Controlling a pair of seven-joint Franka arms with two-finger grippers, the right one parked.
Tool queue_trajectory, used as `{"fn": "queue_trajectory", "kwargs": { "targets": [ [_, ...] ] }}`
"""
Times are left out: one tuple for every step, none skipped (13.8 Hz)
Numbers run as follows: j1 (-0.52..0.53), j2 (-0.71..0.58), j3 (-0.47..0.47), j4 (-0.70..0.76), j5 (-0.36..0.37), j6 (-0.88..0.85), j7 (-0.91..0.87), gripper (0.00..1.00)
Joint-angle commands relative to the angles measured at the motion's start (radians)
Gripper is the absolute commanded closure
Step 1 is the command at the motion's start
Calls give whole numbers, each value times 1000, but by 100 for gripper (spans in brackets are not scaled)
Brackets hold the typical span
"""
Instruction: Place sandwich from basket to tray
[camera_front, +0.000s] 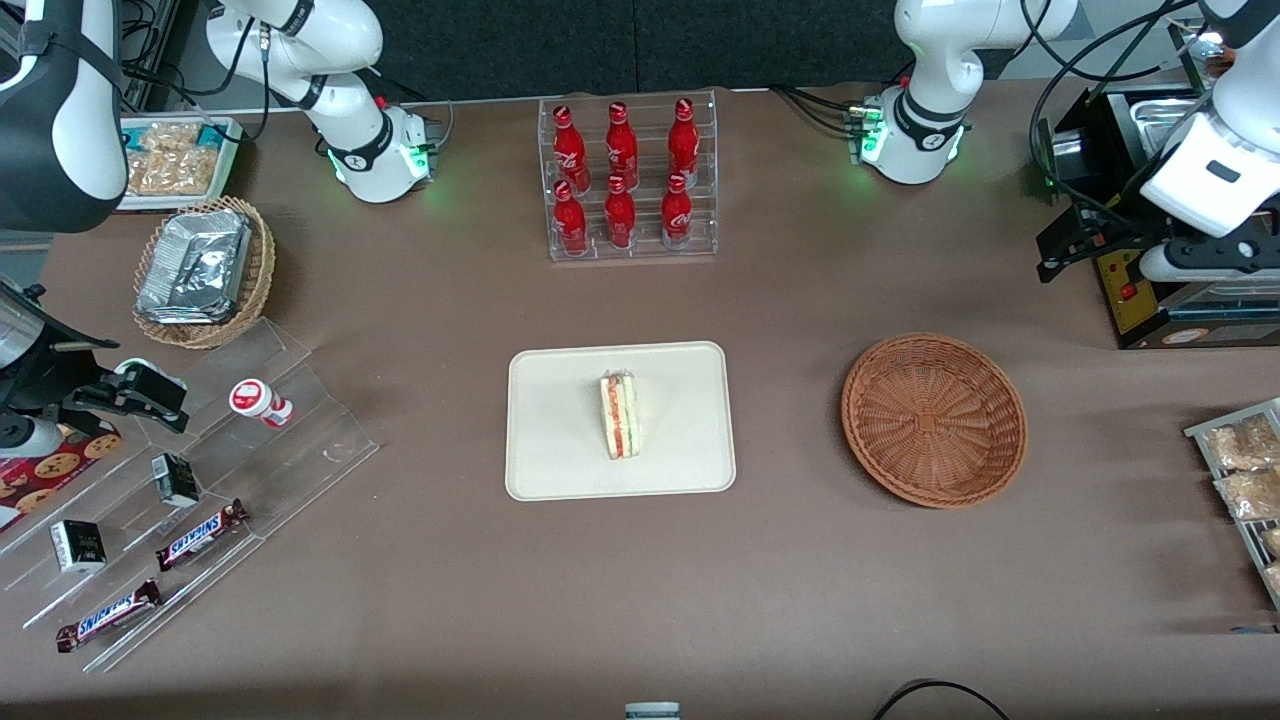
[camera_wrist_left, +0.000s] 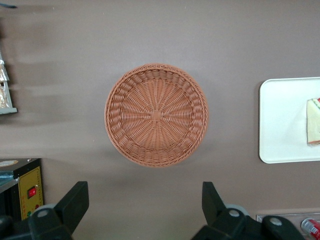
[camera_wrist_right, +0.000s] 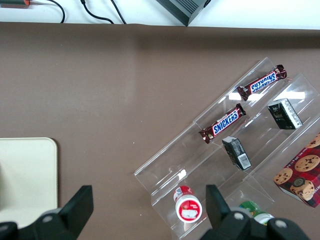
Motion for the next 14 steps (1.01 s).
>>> {"fn": "queue_trajectory", "kwargs": {
  "targets": [
    [13,8,-17,35,12,-7,12,0],
    [13,5,-18,35,12,-7,12,0],
    [11,2,-18,37,12,-11,12,0],
    [11,0,-18,49,12,-19,10,0],
    [11,0,-18,55,12,-25,10,0],
    [11,0,-18,55,12,-27,9,0],
    [11,0,-21,55,12,-31,9,0],
    [11,0,-20,58,12,-41,10,0],
    [11,7,-20,73,12,-41,9,0],
    [11,13,-20,81,14,-42,9,0],
    [11,11,-20,81,14,-42,10,0],
    [13,11,-18,81,14,-42,10,0],
    [13,11,-18,83,14,-42,10,0],
    [13,11,-18,83,14,-42,10,0]
  ]
}}
